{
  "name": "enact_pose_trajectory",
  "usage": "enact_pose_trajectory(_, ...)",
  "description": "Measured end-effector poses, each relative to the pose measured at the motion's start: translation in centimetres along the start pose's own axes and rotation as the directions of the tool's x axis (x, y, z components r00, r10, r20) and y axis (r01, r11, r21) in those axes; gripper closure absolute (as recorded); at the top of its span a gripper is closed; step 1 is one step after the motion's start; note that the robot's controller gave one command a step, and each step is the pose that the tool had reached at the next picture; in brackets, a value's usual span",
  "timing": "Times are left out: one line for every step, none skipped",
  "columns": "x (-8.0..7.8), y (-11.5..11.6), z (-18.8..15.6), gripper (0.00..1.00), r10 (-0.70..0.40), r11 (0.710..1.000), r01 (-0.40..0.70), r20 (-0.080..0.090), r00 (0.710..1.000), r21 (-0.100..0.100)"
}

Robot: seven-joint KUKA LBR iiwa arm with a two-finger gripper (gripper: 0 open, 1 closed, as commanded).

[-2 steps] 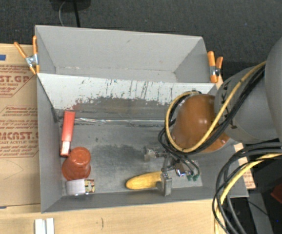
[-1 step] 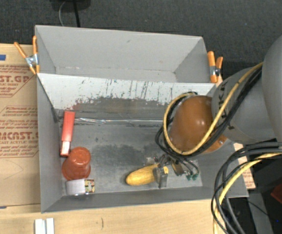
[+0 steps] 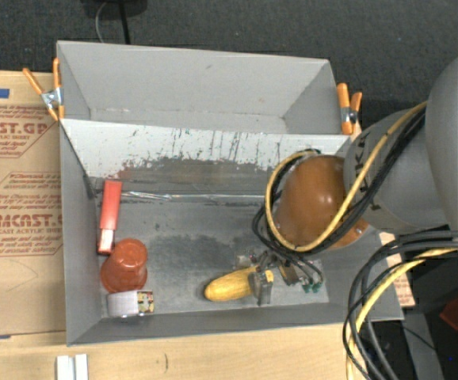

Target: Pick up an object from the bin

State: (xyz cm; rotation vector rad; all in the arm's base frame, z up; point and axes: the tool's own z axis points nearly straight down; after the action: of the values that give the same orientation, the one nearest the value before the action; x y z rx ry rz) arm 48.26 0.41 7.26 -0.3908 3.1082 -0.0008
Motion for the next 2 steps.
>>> enact_pose_trajectory(0.1,0.0,-0.3,1.00,0.000,1.000,0.000,-0.003,1.000,-0.001)
enact_pose_trajectory(0.4,0.2,-2.2,1.00,-0.001,1.000,0.001,-0.015,1.000,-0.004)
